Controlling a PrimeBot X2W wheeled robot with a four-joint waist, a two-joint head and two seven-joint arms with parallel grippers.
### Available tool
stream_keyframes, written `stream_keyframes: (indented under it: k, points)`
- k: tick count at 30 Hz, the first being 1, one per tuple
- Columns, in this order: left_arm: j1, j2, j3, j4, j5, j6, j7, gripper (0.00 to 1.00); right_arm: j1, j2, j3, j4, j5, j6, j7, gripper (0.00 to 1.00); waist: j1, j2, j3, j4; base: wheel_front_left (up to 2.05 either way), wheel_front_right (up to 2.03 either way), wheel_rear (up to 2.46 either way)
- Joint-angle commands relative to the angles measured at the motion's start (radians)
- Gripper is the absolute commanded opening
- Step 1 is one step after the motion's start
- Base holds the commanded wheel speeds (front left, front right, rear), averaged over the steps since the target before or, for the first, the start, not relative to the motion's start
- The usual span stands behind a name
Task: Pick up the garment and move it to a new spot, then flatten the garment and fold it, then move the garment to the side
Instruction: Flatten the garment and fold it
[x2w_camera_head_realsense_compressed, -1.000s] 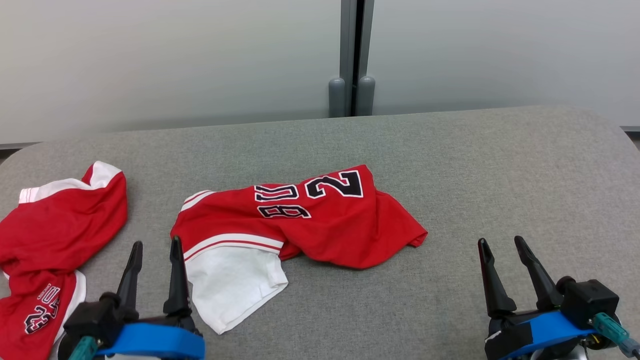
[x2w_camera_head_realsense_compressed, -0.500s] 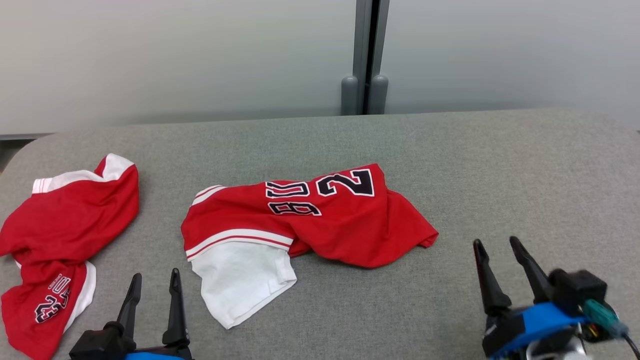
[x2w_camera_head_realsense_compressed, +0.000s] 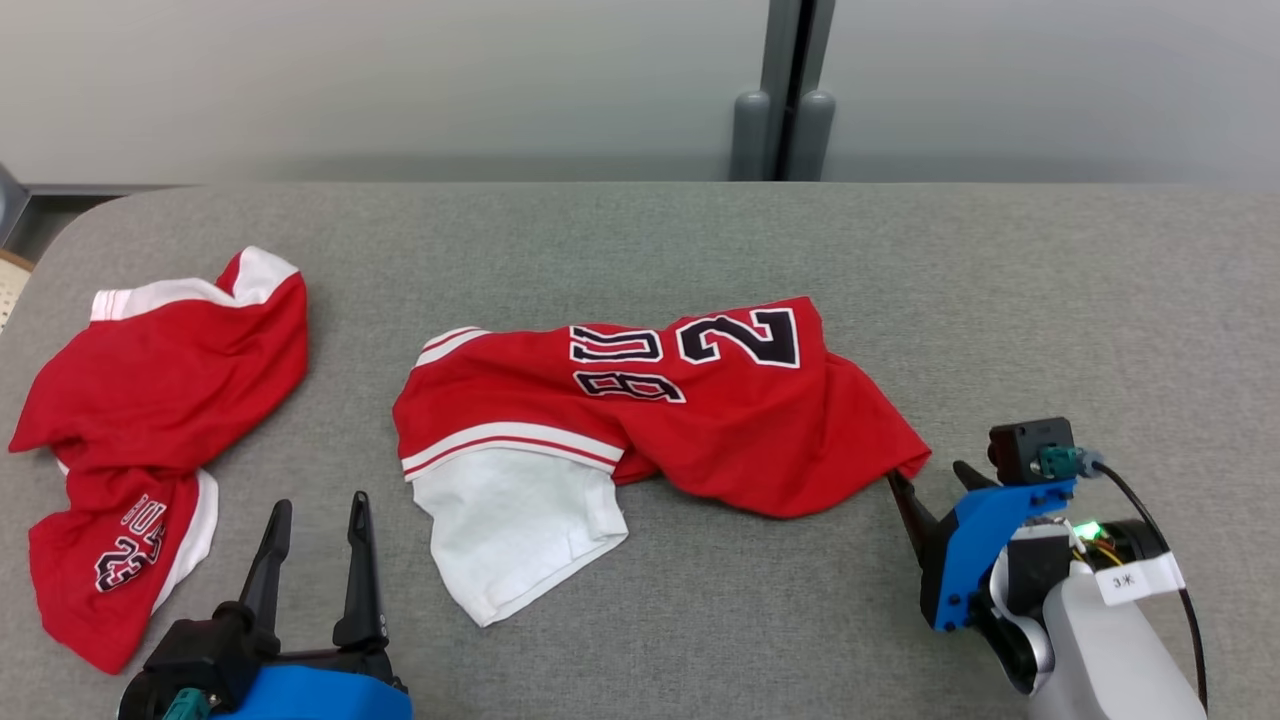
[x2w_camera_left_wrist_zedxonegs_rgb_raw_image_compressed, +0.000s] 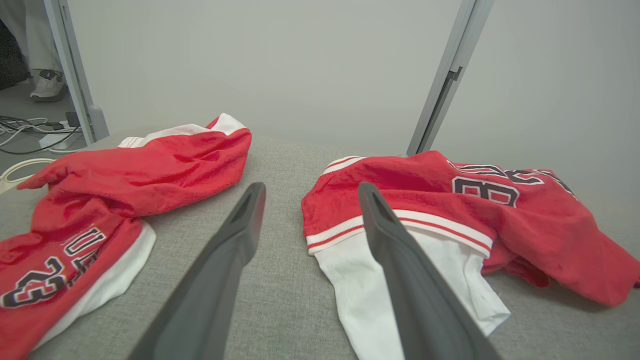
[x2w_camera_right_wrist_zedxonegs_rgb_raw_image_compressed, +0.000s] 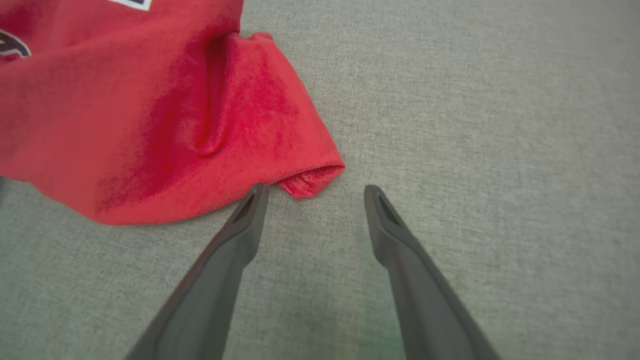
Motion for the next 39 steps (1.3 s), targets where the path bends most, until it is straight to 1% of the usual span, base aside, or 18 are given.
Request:
stream_keyframes:
  k: [1, 10, 13, 14, 15, 17, 20, 24, 27, 30, 34, 36, 39]
  points:
    - [-0.018, -0.003, 0.003, -0.002, 0.008, -0.003, -0.004, 1.0, -0.029, -0.005, -0.002, 0.011, -0.006, 0.0, -0.008, 1.0, 0.0, 0.0, 0.012, 0.014, 0.0, 0.0, 0.0]
    - [-0.031, -0.014, 0.016, -0.005, 0.014, -0.011, -0.004, 1.0, -0.134, -0.004, -0.041, 0.18, -0.098, 0.0, -0.033, 1.0, 0.0, 0.0, 0.035, 0.047, 0.0, 0.0, 0.0]
    - [-0.03, -0.019, 0.018, -0.007, 0.017, -0.014, -0.004, 1.0, -0.159, -0.004, -0.028, 0.227, -0.081, 0.0, -0.054, 1.0, 0.0, 0.0, 0.037, 0.054, 0.0, 0.0, 0.0]
    - [-0.029, -0.019, 0.019, -0.007, 0.017, -0.014, -0.004, 1.0, -0.166, -0.004, -0.024, 0.245, -0.082, 0.0, -0.054, 0.68, 0.0, 0.0, 0.038, 0.055, 0.0, 0.0, 0.0]
    - [-0.028, -0.021, 0.02, -0.007, 0.017, -0.014, -0.004, 1.0, -0.172, -0.004, -0.017, 0.261, -0.085, 0.0, -0.056, 0.0, 0.0, 0.0, 0.038, 0.056, 0.0, 0.0, 0.0]
    - [-0.025, -0.024, 0.021, -0.008, 0.019, -0.013, -0.004, 1.0, -0.182, -0.007, -0.01, 0.277, -0.097, 0.0, -0.071, 0.0, 0.0, 0.0, 0.037, 0.057, 0.0, 0.0, 0.0]
    - [-0.018, -0.028, 0.025, -0.012, 0.019, -0.011, -0.004, 1.0, -0.203, -0.034, -0.019, 0.249, -0.132, 0.0, -0.132, 0.0, 0.0, 0.0, 0.031, 0.055, 0.0, 0.0, 0.0]
    - [-0.006, -0.03, 0.032, -0.019, 0.022, -0.006, -0.004, 1.0, -0.199, -0.06, -0.019, 0.153, -0.202, 0.0, -0.217, 0.0, 0.0, 0.0, 0.012, 0.043, 0.0, 0.0, 0.0]
    - [0.005, -0.032, 0.037, -0.027, 0.023, -0.002, -0.004, 1.0, -0.162, -0.084, 0.003, 0.037, -0.252, 0.0, -0.251, 0.0, 0.0, 0.0, -0.005, 0.03, 0.0, 0.0, 0.0]
    - [0.018, -0.034, 0.041, -0.032, 0.023, 0.001, -0.004, 1.0, -0.101, -0.116, 0.018, -0.109, -0.296, 0.0, -0.27, 0.0, 0.0, 0.0, -0.018, 0.016, 0.0, 0.0, 0.0]
    - [0.032, -0.037, 0.042, -0.036, 0.022, 0.001, -0.004, 1.0, 0.026, -0.134, 0.006, -0.298, -0.313, 0.0, -0.28, 0.0, 0.0, 0.0, -0.028, 0.0, 0.0, 0.0, 0.0]
    - [0.036, -0.037, 0.043, -0.037, 0.022, 0.001, -0.004, 1.0, 0.11, -0.128, 0.005, -0.359, -0.298, 0.0, -0.258, 0.0, 0.0, 0.0, -0.028, -0.008, 0.0, 0.0, 0.0]
    - [0.037, -0.036, 0.046, -0.038, 0.023, -0.002, -0.004, 1.0, 0.221, -0.117, 0.031, -0.407, -0.262, 0.0, -0.2, 0.0, 0.0, 0.0, -0.027, -0.016, 0.0, 0.0, 0.0]
